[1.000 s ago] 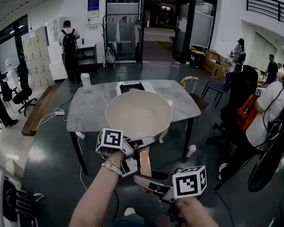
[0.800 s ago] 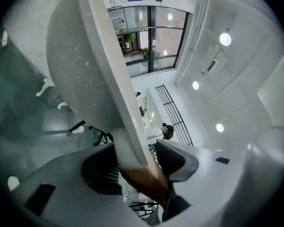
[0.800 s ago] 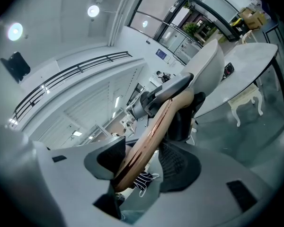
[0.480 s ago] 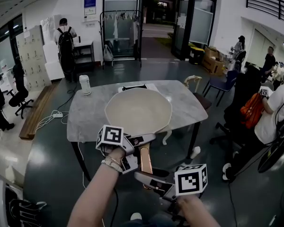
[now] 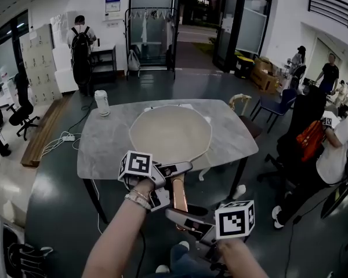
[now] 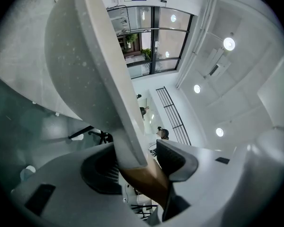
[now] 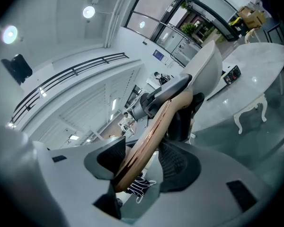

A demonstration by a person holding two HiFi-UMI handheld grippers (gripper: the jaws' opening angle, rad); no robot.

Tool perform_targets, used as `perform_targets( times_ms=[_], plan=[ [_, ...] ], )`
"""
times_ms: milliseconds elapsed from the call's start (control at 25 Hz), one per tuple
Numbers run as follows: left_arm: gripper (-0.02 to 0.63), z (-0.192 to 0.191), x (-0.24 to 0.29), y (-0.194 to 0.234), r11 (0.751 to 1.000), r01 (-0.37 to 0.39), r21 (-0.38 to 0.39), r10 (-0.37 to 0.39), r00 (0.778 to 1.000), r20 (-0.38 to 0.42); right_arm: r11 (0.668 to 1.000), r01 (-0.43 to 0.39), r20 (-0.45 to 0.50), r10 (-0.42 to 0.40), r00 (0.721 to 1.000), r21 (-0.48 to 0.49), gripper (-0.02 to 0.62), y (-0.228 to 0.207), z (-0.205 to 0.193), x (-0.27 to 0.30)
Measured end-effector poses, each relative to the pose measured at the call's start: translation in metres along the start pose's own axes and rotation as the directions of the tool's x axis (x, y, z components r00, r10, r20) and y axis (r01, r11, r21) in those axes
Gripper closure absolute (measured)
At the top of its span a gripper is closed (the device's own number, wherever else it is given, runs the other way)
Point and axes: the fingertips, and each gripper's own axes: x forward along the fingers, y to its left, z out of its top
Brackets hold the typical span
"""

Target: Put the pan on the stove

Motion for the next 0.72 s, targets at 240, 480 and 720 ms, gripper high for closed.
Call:
perform_targets(
  times_ms=[240,480,720],
  plan=[
    [0.379,0.041,0.032,0.014,1.0,-0.027,-0.014,0.028,0.999,0.016,1.0,-0.02,-0.019,0.02,1.0,0.016,0.366,-0.033,0.042,0.002],
    [0.379,0.08,0.058,0.024,0.999,-0.038,-0.017,0.039,0.998,0.055,0.999,-0.048,-0.044,0.048,0.998,0.004,0.365,-0.061,0.081,0.001],
    [0.379,0.107,0.076,0.03,0.998,-0.056,0.009,0.055,0.995,0.078,0.997,-0.073,-0.066,0.071,0.995,-0.021,0.365,-0.083,0.105,0.001]
  ],
)
